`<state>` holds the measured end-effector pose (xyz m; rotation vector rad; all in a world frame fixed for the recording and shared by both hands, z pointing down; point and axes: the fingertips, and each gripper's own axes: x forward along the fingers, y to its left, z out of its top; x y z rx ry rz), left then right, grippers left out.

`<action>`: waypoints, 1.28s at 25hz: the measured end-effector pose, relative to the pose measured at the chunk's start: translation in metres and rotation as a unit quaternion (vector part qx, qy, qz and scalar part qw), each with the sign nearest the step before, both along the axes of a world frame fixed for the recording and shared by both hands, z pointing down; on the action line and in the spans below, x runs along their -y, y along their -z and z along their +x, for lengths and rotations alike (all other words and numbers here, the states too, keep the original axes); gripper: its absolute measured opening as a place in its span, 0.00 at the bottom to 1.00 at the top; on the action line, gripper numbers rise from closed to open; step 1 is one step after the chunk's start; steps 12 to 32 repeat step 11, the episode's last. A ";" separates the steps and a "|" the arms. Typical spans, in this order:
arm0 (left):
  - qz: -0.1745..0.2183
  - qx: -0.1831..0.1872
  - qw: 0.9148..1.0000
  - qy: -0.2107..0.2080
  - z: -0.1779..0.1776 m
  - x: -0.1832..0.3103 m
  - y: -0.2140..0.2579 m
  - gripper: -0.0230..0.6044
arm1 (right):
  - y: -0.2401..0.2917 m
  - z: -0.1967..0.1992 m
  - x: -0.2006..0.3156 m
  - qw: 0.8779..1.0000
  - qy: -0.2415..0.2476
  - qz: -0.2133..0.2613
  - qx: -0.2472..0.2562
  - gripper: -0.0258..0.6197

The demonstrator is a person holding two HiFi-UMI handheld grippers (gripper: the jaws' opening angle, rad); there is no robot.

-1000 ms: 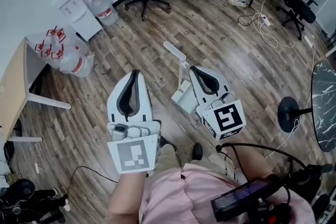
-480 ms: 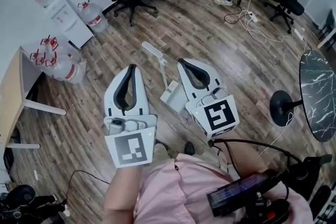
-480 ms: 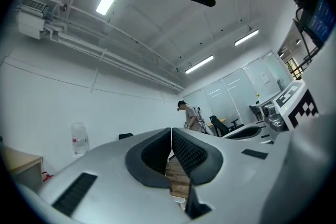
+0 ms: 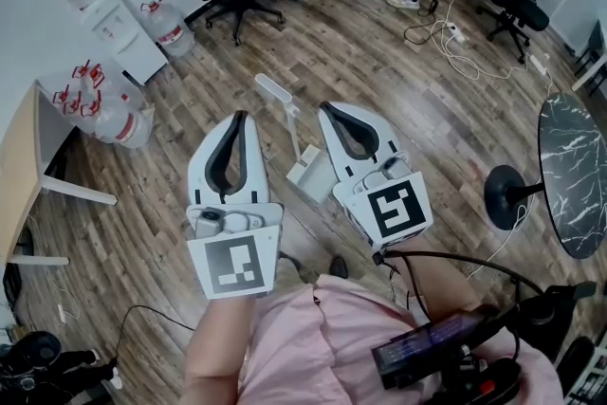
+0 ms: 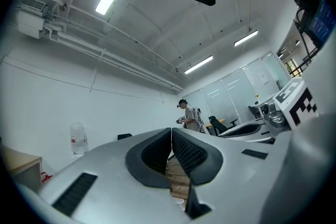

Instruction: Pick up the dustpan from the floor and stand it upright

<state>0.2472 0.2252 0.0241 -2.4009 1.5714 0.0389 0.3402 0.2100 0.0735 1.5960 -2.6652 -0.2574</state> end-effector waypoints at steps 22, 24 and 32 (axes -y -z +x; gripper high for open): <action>0.001 0.008 1.000 -0.007 -0.002 0.005 -0.002 0.06 | -0.002 -0.006 0.005 1.000 -0.001 -0.002 0.000 0.04; 0.001 0.008 1.000 -0.007 -0.002 0.005 -0.002 0.06 | -0.002 -0.006 0.005 1.000 -0.001 -0.002 0.000 0.04; 0.001 0.008 1.000 -0.007 -0.002 0.005 -0.002 0.06 | -0.002 -0.006 0.005 1.000 -0.001 -0.002 0.000 0.04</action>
